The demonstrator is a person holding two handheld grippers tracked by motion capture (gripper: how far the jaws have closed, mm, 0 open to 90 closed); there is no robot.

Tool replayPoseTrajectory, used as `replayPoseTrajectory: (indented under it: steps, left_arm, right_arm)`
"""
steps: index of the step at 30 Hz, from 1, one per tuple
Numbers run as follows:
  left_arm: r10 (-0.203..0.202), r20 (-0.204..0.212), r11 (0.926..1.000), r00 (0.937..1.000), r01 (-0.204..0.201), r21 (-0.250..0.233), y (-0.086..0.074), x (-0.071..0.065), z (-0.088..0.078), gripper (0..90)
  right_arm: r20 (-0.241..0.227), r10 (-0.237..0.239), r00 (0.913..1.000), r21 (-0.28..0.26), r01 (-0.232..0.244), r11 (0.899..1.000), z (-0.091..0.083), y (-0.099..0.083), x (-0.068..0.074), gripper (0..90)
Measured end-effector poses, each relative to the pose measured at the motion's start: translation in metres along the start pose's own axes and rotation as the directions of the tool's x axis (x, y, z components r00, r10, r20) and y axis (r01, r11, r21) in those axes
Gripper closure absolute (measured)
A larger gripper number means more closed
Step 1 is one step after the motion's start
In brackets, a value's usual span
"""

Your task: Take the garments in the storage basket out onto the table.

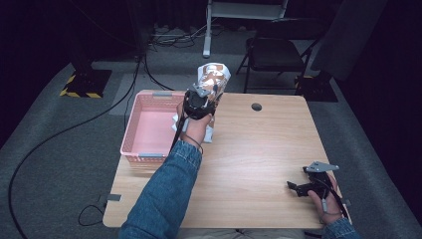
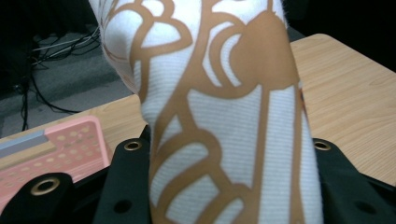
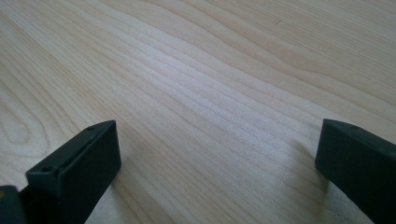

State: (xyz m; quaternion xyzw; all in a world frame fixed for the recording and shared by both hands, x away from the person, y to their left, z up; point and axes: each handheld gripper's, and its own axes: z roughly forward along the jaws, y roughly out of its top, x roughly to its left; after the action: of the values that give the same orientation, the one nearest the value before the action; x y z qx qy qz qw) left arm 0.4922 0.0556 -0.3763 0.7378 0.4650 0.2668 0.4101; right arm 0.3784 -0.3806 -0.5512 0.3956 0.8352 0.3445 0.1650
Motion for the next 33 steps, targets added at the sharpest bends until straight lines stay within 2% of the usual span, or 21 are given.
replayPoseTrajectory:
  steps: [13,22,33]
  left_arm:
    - [-0.004,0.057,0.9998,0.9984,0.005,-0.017,-0.001,-0.025,0.016,54.9]
    - [-0.016,0.077,0.9998,0.9969,0.017,-0.015,-0.007,-0.036,0.028,54.9]
    - [0.008,0.087,0.9997,0.9962,-0.006,-0.022,-0.011,-0.058,0.043,54.6]
  right_arm:
    - [0.000,0.000,1.0000,0.000,0.000,1.000,0.000,0.000,0.000,0.0]
    - [0.000,0.000,1.0000,0.000,0.000,1.000,0.000,0.000,0.000,0.0]
    - [0.000,0.000,1.0000,0.000,0.000,1.000,0.000,0.000,0.000,0.0]
